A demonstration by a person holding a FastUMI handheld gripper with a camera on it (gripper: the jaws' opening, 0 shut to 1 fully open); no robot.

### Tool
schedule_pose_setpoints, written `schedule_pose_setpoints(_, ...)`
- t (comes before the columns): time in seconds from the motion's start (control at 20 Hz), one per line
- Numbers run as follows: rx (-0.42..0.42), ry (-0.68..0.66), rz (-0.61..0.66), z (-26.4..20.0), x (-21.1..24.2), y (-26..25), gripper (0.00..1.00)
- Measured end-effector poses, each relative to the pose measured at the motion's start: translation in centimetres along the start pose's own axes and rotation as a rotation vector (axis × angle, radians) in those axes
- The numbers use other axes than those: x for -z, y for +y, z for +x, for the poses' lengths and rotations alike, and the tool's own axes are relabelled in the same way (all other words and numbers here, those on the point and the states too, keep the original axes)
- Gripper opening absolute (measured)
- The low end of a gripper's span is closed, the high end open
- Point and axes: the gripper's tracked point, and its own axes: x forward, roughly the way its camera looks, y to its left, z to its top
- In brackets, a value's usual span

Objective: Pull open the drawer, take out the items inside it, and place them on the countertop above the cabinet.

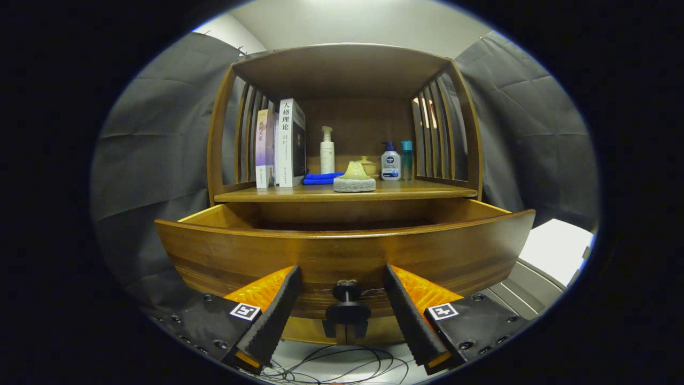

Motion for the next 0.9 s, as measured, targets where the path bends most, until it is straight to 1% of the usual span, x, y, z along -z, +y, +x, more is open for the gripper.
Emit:
schedule_pose_setpoints(0.3,-0.002,-0.016,0.015,0.5,-0.8,0.0,0.97)
schedule_pose_setpoints(0.9,-0.003,0.003,0.008,5.5,-1.6,-0.6,0.98)
